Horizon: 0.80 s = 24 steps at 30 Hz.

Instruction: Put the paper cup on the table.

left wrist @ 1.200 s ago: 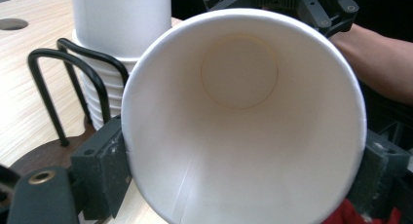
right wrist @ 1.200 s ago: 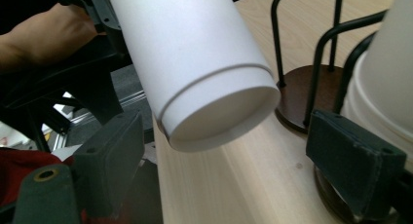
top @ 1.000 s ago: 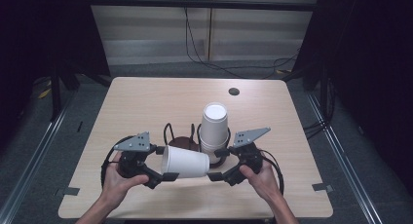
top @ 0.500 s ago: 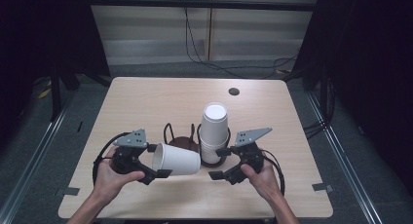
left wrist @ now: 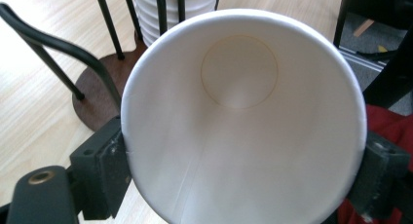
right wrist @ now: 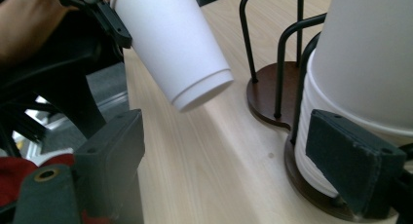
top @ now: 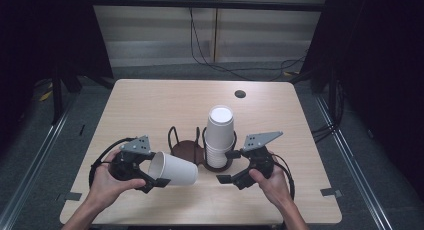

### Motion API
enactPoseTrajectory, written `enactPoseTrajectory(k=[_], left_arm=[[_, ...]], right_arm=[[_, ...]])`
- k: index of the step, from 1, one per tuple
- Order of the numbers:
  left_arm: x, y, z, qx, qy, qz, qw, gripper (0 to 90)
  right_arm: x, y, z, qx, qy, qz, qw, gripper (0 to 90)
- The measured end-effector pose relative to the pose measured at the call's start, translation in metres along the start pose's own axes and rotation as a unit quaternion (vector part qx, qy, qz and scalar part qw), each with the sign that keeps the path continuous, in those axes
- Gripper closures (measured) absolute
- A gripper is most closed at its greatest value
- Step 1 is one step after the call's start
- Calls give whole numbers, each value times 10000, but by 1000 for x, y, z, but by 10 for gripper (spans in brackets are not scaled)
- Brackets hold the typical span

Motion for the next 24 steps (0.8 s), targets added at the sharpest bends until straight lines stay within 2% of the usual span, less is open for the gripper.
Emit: enactPoseTrajectory(k=[2,3,4,7,9,13,14,24], left_arm=[[0,-3,-1,162,-7,50,9999,136],[0,-4,-1,190,25,35,9998,136],[-1,-12,2,291,10,-71,9996,134],[-1,-17,2,417,58,-68,9991,133],[0,-21,-1,446,-1,-82,9990,132],[3,-31,-5,415,-65,-277,9987,127],[6,-36,-9,399,-21,-399,9984,128],[26,-49,-29,500,134,-636,9966,128]], right_arm=[[0,2,-4,-64,-10,-5,10000,145],[-1,3,-5,-105,5,1,9999,144],[-3,2,-6,-112,-28,29,9999,145],[-5,0,-6,-120,-58,92,9999,144],[-6,-1,-5,-110,-90,109,9998,145],[-7,-1,-6,-94,-213,142,9996,148],[-7,-1,-7,-111,-220,145,9996,148],[-8,-2,-7,-74,-264,173,9995,149]])
Point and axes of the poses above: each handheld gripper's, and its own axes: z roughly forward along the jaws, y roughly out of its top, x roughly to its left, the point moved 6 cm from there along z, roughly forward along the jaws, and after that the axes turned 7 degrees about z, right-handed, at the moved point
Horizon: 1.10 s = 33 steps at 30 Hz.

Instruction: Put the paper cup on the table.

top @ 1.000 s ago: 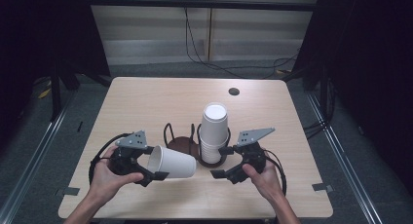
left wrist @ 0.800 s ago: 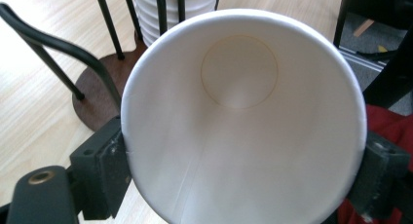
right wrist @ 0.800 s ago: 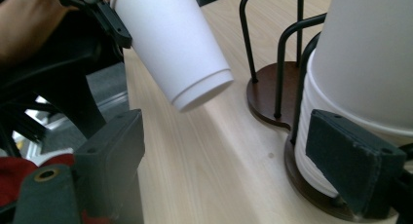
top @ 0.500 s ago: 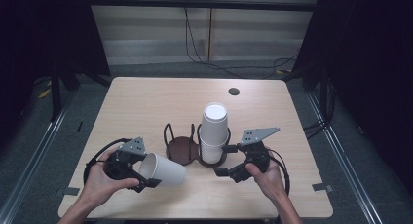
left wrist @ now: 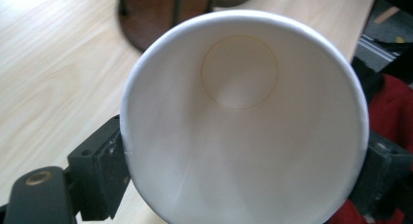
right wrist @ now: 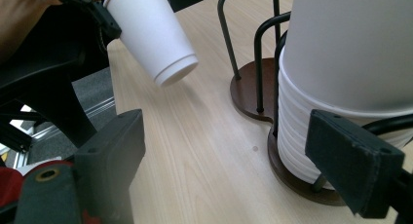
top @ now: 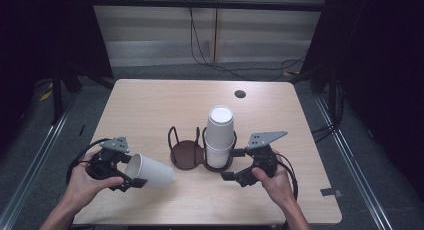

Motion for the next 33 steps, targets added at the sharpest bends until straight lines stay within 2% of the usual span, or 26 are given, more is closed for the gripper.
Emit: enactPoseTrajectory(k=[3,6,8,13,15,21,25,28,29,33], left_arm=[[11,0,-7,-55,122,-94,9999,128],[13,0,-11,-62,112,-147,9998,127],[14,0,-14,-7,152,-145,9998,128],[26,1,-22,152,340,-116,9992,127],[31,2,-23,223,459,-85,9987,126],[42,7,-24,337,570,-47,9978,125],[50,13,-26,428,731,-88,9964,123],[53,18,-24,407,733,-51,9965,121],[54,18,-23,453,802,-58,9957,121],[58,22,-24,514,790,2,9955,121]], right_arm=[[0,0,0,-17,0,3,10000,149],[1,0,-1,-38,42,-35,10000,144],[2,1,-2,-66,133,-75,9999,144],[3,1,-4,-99,85,-92,9999,144],[3,2,-5,-110,85,-93,9999,144],[2,0,-3,-61,102,-96,9999,144],[3,0,-1,-45,114,-116,9999,144],[2,0,-2,-50,103,-103,9999,144],[2,0,-2,-50,103,-103,9999,144],[1,-1,-2,-67,109,-98,9999,144]])
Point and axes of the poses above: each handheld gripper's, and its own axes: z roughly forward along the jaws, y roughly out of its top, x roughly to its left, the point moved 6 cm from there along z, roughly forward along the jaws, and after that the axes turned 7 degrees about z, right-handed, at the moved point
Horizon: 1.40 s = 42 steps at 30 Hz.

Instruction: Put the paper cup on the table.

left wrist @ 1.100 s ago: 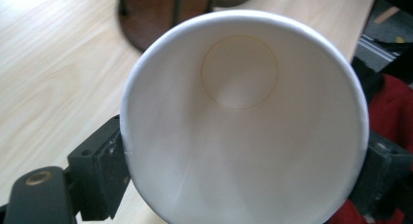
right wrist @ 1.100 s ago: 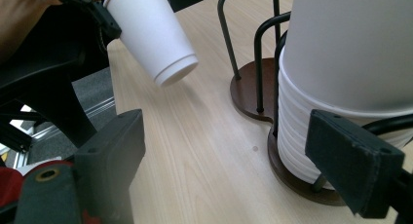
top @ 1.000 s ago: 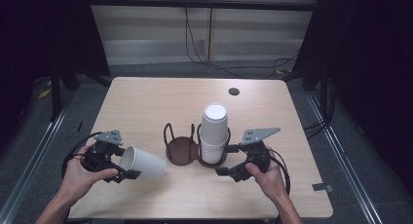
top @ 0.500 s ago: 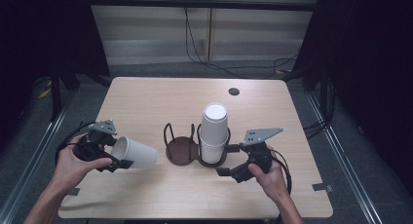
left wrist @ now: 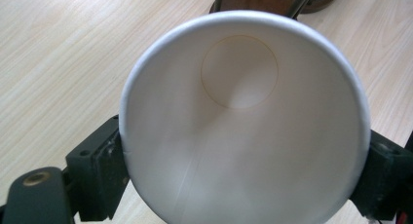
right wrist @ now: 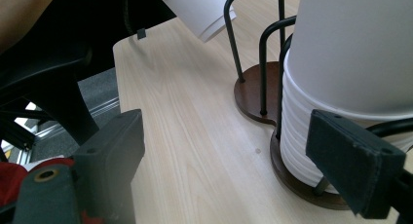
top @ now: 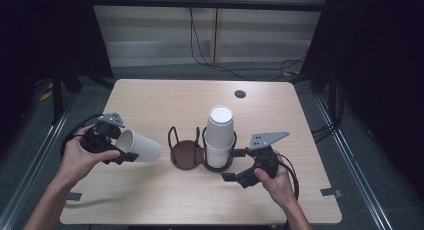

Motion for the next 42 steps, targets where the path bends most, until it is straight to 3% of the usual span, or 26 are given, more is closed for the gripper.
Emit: enactPoseTrajectory(k=[4,10,11,14,15,20,23,24,25,28,30,32,34,36,39,42], left_arm=[[7,2,2,173,171,20,9997,121],[14,9,7,240,69,18,9997,119],[16,10,9,344,78,102,9993,119],[19,14,15,482,39,100,9988,119],[20,17,18,637,140,139,9978,119],[18,23,19,768,156,248,9966,116],[18,26,24,966,170,329,9946,115],[20,28,29,1130,205,408,9925,115],[20,28,29,1130,205,408,9925,115],[21,31,35,1352,308,479,9892,113],[20,33,37,1454,270,461,9879,111],[20,34,40,1634,211,512,9850,110],[22,37,42,1654,294,512,9845,109],[24,40,45,1602,279,425,9858,107],[26,42,52,1787,317,444,9824,102],[28,44,56,1764,394,414,9827,99]], right_arm=[[0,0,1,28,6,-9,10000,144],[-1,-2,4,72,-15,9,10000,144],[-1,-2,4,74,-22,9,10000,144],[-1,-2,5,88,-24,14,10000,144],[-1,-2,5,97,-44,19,9999,145],[-2,-3,5,101,-64,46,9999,145],[-2,-4,6,113,-65,46,9999,145],[-2,-3,6,117,-70,39,9999,145],[-2,-3,6,117,-70,39,9999,145],[-2,-4,6,121,-77,43,9999,145],[-3,-4,6,133,-108,63,9998,145],[-4,-4,6,135,-109,63,9998,145],[-4,-4,6,136,-113,54,9998,145],[-3,-4,6,135,-110,63,9998,145],[-3,-4,7,195,-125,85,9997,145],[-3,-4,7,215,-124,86,9997,145]])
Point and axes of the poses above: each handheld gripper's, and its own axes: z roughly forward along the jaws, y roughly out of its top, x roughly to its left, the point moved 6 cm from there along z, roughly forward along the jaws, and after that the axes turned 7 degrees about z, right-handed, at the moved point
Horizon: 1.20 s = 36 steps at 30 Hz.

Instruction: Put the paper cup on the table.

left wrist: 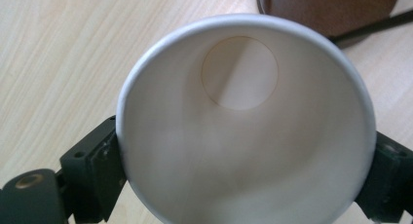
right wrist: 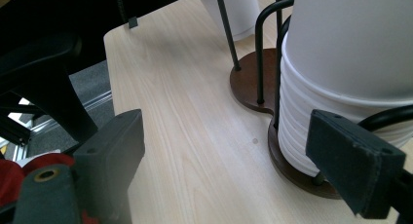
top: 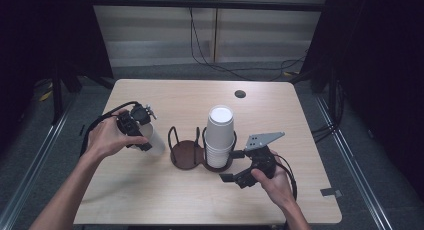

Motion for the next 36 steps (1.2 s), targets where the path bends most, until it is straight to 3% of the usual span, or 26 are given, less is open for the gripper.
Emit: enactPoseTrajectory(k=[12,20,22,23,27,30,36], left_arm=[[-1,6,11,102,13,85,9999,82],[-4,12,14,-81,-158,75,9998,68],[-4,12,15,-155,-201,169,9995,65],[-3,13,15,-210,-176,68,9996,66],[-5,13,19,-294,-248,92,9992,58],[-7,13,22,-282,-194,167,9993,57],[-9,10,27,-500,-44,239,9985,54]], right_arm=[[0,1,-4,-49,-3,-6,10000,145],[0,0,-3,-40,18,14,10000,146],[0,0,-3,-41,19,4,10000,145],[0,0,-3,-40,21,-5,10000,145],[0,0,-3,-38,16,-7,10000,145],[0,0,-4,-48,17,-15,10000,145],[1,0,-3,-21,35,-5,10000,146]])
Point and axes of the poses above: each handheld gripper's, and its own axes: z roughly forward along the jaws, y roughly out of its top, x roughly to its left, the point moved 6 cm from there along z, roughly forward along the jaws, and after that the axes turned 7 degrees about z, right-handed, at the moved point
